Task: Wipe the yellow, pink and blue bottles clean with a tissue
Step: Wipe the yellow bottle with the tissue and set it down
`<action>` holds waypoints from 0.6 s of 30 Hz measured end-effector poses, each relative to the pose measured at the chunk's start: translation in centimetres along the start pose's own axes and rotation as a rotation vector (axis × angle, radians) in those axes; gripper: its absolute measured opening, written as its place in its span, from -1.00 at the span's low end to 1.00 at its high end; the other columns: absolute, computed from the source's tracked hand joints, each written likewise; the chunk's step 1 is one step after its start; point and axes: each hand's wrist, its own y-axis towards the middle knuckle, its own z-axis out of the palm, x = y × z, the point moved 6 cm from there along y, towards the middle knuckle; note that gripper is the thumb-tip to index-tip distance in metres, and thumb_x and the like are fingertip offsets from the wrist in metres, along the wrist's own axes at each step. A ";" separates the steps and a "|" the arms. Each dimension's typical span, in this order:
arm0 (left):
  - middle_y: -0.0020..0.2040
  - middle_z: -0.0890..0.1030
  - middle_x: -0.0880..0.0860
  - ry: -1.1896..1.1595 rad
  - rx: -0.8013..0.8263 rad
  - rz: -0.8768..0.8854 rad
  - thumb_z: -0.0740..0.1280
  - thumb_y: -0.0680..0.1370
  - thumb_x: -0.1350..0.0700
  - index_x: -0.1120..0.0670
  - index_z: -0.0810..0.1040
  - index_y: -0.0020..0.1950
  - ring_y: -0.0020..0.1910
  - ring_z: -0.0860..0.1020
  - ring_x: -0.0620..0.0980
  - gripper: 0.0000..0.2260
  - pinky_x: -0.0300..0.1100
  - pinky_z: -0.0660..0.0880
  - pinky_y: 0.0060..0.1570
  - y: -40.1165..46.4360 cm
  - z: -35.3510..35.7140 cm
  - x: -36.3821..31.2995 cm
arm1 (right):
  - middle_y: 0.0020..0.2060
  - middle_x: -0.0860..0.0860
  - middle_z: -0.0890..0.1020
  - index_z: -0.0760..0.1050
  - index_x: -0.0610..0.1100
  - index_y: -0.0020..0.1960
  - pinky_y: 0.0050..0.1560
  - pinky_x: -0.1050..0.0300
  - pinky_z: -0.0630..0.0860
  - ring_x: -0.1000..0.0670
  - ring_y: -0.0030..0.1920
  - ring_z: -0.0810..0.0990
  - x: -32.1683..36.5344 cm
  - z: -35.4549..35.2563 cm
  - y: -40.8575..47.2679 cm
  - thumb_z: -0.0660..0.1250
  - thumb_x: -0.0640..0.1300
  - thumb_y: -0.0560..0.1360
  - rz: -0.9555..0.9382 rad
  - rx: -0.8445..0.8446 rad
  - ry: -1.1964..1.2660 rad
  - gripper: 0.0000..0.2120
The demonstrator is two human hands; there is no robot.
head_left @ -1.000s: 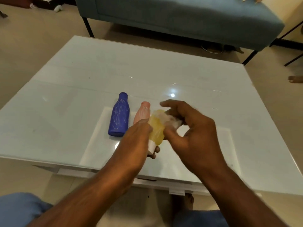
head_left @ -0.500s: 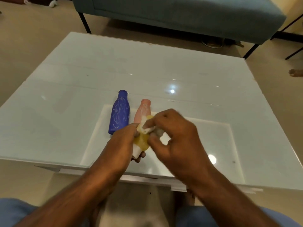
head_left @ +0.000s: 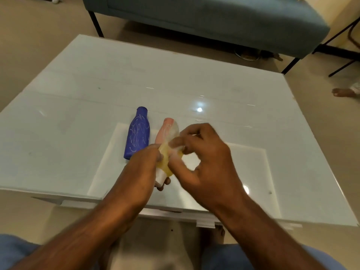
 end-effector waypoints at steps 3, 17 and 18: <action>-0.22 0.64 0.32 -0.039 -0.040 -0.096 0.18 0.61 -0.07 0.28 0.52 -0.06 -0.31 0.57 0.15 -0.60 0.18 0.56 -0.12 0.0 -0.6 0.1 | 0.04 0.11 0.56 0.68 -0.03 0.08 -0.08 0.28 0.62 0.10 -0.01 0.59 0.4 0.9 -0.1 0.46 0.03 0.55 -0.054 0.057 -0.025 -0.82; -0.35 0.59 0.06 -0.223 0.090 -0.264 0.10 0.69 0.07 0.08 0.47 -0.14 -0.37 0.55 0.01 -0.73 -0.23 0.53 -0.41 1.9 -0.4 0.6 | 0.03 0.09 0.63 0.65 -0.06 0.13 -0.05 0.40 0.59 0.14 -0.01 0.63 -2.4 -1.0 1.5 0.51 -0.11 0.53 0.099 -0.172 0.097 -0.81; -0.45 0.61 0.01 -0.194 0.083 -0.251 0.09 0.69 0.06 0.09 0.48 -0.14 -0.46 0.57 -0.04 -0.72 -0.28 0.52 -0.48 2.2 -0.4 0.3 | -0.01 0.08 0.65 0.67 -0.07 0.11 -0.07 0.38 0.59 0.12 -0.04 0.64 -1.8 -0.8 1.3 0.51 -0.12 0.53 0.064 -0.151 0.085 -0.83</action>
